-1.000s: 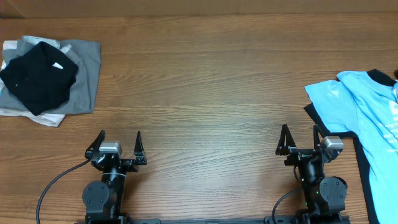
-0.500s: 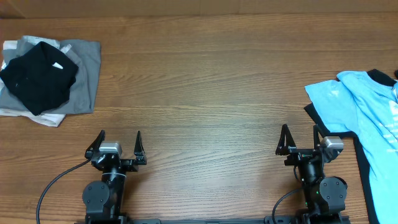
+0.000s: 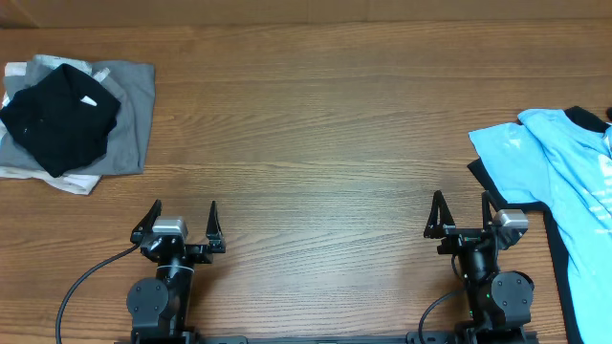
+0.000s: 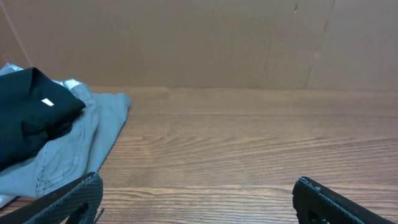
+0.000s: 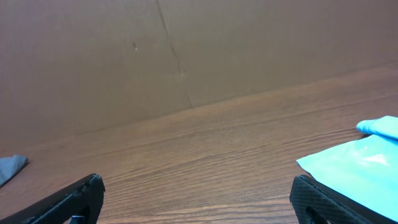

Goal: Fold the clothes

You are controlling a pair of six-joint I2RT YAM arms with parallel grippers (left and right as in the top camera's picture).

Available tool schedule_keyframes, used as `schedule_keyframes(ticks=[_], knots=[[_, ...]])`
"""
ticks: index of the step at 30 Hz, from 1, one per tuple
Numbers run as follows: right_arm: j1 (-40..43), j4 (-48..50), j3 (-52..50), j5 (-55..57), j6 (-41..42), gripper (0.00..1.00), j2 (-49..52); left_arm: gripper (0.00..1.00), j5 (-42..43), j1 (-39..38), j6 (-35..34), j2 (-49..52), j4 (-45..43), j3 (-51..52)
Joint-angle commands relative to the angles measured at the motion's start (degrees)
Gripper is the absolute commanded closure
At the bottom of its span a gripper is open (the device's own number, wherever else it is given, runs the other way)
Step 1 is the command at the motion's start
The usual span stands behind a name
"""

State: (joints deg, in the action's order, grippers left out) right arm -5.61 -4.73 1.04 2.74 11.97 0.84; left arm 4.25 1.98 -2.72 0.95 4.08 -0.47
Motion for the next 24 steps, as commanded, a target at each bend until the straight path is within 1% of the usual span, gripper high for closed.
schedule_keyframes(ticks=[1,9,16,19,22,24], knots=[[0.33,0.17,-0.59,-0.48,-0.22,0.00,-0.66,0.00,0.61,0.24,1.44,-0.63,-0.02,0.20],[0.33,0.94,-0.59,-0.92,0.76,0.00,-0.66,0.00,0.63,0.24,1.46,-0.63,-0.02,0.20],[0.33,5.22,-0.59,-10.56,13.97,0.00,-0.68,0.00,0.63,0.24,1.44,-0.63,-0.02,0.20],[0.33,8.83,-0.59,-10.88,19.87,0.00,-0.66,0.00,0.63,0.24,1.44,-0.63,-0.02,0.20],[0.33,15.10,-0.59,-10.88,27.80,0.00,-0.66,0.00,0.61,0.24,1.44,-0.63,-0.02,0.20],[0.33,16.59,-0.59,-11.30,28.81,0.00,-0.66,0.00,0.63,0.24,1.44,-0.63,-0.02,0.20]])
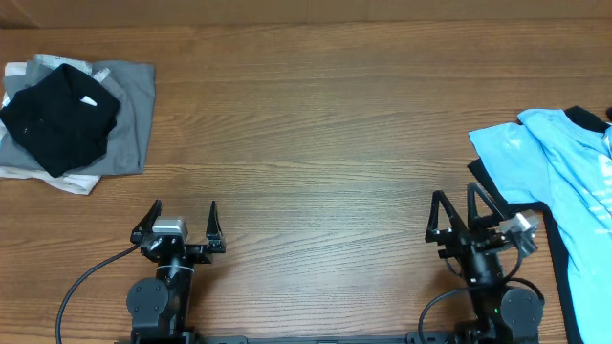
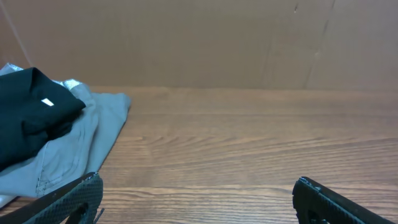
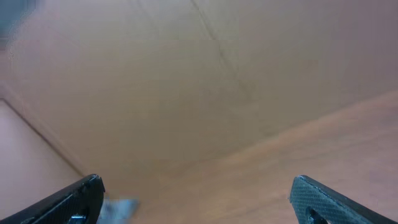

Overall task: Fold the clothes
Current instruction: 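Move the right gripper to the light-blue T-shirt at the right edge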

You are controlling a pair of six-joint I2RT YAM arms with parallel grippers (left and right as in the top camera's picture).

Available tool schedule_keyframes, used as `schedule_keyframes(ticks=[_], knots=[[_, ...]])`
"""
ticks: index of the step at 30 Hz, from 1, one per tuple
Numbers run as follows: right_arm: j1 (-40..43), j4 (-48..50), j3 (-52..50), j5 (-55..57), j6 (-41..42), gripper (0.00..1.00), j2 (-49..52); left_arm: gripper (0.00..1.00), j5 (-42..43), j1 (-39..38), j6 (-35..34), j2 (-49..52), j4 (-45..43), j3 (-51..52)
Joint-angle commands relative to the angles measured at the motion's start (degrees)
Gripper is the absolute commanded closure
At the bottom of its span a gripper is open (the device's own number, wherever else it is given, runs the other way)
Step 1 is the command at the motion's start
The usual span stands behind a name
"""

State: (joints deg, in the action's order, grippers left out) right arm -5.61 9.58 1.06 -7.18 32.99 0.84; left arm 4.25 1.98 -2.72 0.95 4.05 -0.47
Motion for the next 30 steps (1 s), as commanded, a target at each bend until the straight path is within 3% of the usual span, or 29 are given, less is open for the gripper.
schedule_keyframes(ticks=[1,10,16,25,29,30], knots=[[0.33,3.13,-0.61,-2.29,7.78,0.00,-0.68,0.00,0.63,0.24,1.46,-0.63,0.00,0.20],[0.33,12.41,1.49,0.50,4.13,0.00,-0.59,0.00,0.63,0.24,1.46,-0.63,0.00,0.20],[0.33,12.26,9.09,6.19,-6.47,0.00,4.85,0.00,0.63,0.24,1.46,-0.63,0.00,0.20],[0.55,3.85,29.64,13.22,-18.56,0.00,31.50,0.00,0.63,0.24,1.46,-0.63,0.00,0.20],[0.55,-6.75,43.21,18.25,-19.91,0.00,46.51,0.00,0.63,0.24,1.44,-0.63,0.00,0.20],[0.57,-13.20,50.14,19.71,-19.98,0.00,52.83,0.00,0.63,0.24,1.46,-0.63,0.00,0.20]])
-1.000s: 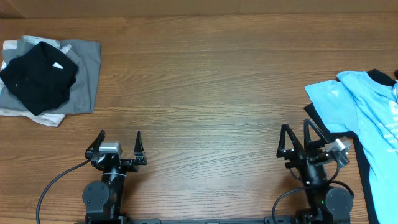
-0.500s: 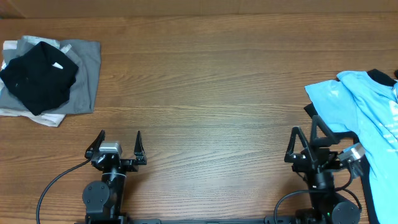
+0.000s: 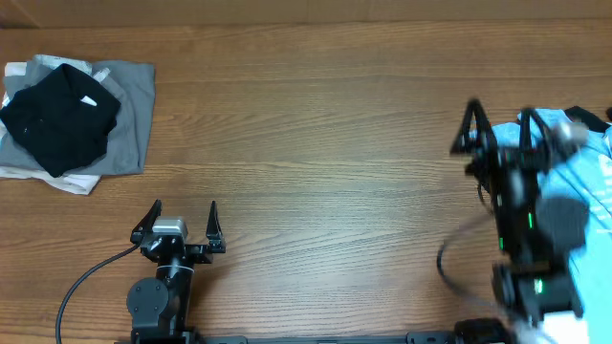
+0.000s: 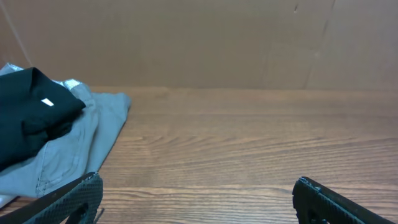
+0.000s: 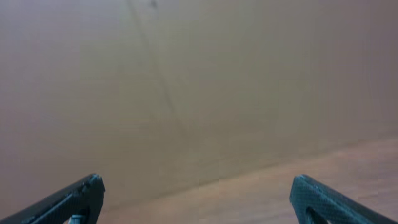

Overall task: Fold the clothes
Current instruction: 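Move the right gripper to the light-blue T-shirt at the right edge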

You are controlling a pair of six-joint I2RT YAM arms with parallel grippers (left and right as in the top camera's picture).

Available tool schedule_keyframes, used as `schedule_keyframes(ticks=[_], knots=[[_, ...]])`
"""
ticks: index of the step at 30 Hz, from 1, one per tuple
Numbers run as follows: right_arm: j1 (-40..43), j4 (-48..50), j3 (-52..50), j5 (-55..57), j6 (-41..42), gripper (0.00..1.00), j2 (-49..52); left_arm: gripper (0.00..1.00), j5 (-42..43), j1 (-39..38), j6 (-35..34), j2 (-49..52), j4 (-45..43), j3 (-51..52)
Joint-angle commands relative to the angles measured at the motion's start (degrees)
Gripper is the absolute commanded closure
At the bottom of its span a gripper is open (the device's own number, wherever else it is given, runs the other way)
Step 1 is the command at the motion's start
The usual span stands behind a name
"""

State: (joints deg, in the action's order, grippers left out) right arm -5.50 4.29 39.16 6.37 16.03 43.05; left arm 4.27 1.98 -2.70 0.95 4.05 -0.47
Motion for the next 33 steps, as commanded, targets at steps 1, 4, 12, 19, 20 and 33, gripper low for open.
schedule_keyframes(ticks=[1,4,12,19,20,33], knots=[[0.66,-12.33,16.52,6.73,-3.04,0.00,14.38,0.00,0.61,0.24,1.44,-0.63,0.00,0.20],[2.97,-25.05,29.57,6.49,-4.55,0.00,26.12,0.00,0.61,0.24,1.42,-0.63,0.00,0.20],[7.50,-48.54,51.25,-4.00,-4.50,0.00,45.35,0.00,0.59,0.24,1.42,-0.63,0.00,0.20],[9.86,-47.06,51.23,0.87,-8.35,0.00,48.30,0.00,0.61,0.24,1.44,-0.63,0.00,0.20],[10.58,-47.06,51.23,1.03,-8.41,0.00,48.89,0.00,0.59,0.24,1.42,-0.63,0.00,0.20],[14.58,-46.03,51.21,-4.74,-8.85,0.02,59.43,0.00,0.61,0.24,1.44,-0.63,0.00,0.20]])
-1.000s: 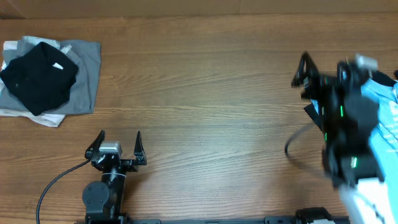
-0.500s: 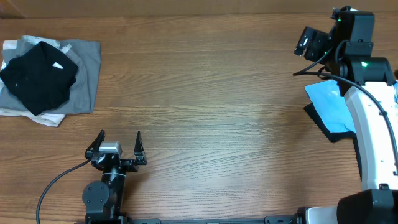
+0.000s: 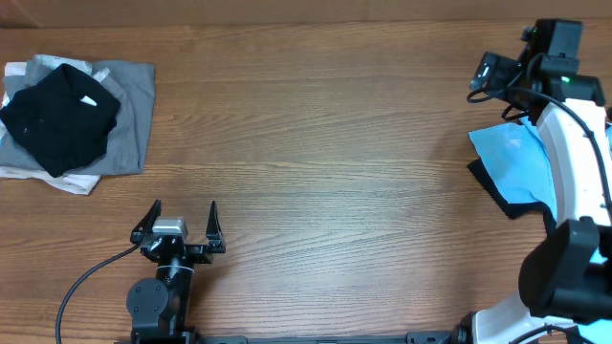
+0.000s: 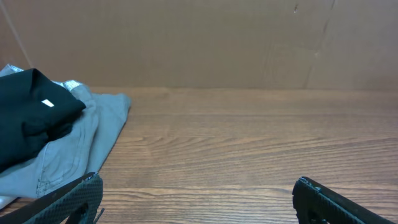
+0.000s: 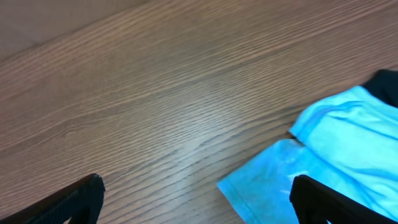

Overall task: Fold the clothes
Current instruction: 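Move the right gripper to the light-blue T-shirt at the right edge, then lower the right gripper onto the blue T-shirt edge and close it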

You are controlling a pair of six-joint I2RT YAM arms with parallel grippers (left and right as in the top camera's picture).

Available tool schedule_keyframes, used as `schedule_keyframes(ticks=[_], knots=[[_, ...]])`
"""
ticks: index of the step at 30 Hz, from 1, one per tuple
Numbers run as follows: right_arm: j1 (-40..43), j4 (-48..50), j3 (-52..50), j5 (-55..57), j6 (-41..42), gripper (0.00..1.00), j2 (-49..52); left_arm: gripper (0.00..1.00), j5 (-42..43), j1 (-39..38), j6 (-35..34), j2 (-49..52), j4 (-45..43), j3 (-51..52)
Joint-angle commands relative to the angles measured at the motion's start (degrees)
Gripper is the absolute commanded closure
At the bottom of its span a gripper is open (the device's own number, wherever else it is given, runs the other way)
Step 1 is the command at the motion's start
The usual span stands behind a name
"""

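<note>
A light blue shirt with dark trim [image 3: 514,158] lies crumpled at the table's right edge, partly hidden under my right arm. Its left edge shows in the right wrist view [image 5: 323,158]. My right gripper [image 3: 494,75] is raised at the far right, over the wood just beyond the shirt's far-left corner. It is open and empty [image 5: 196,208]. My left gripper [image 3: 182,227] rests open near the front edge, with bare wood between its fingers [image 4: 199,205].
At the far left lies a pile of clothes: a black garment [image 3: 59,117] on a grey one [image 3: 134,100], with white cloth [image 3: 72,182] underneath. The pile also shows at the left wrist view's left side [image 4: 37,124]. A cardboard wall [image 4: 199,43] runs behind the table.
My right arm has moved farther back and to the right. Its camera faced the cardboard wall then and now looks down on the shirt's left edge. The left arm has not moved.
Both grippers rested open near the front edge, with the blue shirt to the right. The right gripper then turned toward the shirt, then stood raised by the shirt's left side. Now it is open over the shirt's far-left corner. Shirt and pile lie unchanged.
</note>
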State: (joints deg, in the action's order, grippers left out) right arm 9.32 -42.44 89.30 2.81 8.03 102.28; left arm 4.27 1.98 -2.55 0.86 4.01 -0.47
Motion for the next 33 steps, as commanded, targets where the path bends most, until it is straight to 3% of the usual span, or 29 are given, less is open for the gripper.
schedule_keyframes(ticks=[1,18,23,33], knots=[[-0.24,0.31,1.07,-0.20,-0.81,0.06,0.92,0.00,0.61,0.24,1.27,-0.55,0.04,0.20],[-0.24,-6.16,1.05,5.29,2.71,0.05,12.76,0.00,0.61,0.24,1.29,-0.55,0.04,0.20],[-0.24,-7.41,1.03,6.49,6.97,0.12,14.82,0.00,0.61,0.24,1.27,-0.55,0.04,0.20],[-0.17,-6.03,0.96,7.48,6.84,0.09,18.21,0.00,0.61,0.24,1.27,-0.55,0.04,0.20]])
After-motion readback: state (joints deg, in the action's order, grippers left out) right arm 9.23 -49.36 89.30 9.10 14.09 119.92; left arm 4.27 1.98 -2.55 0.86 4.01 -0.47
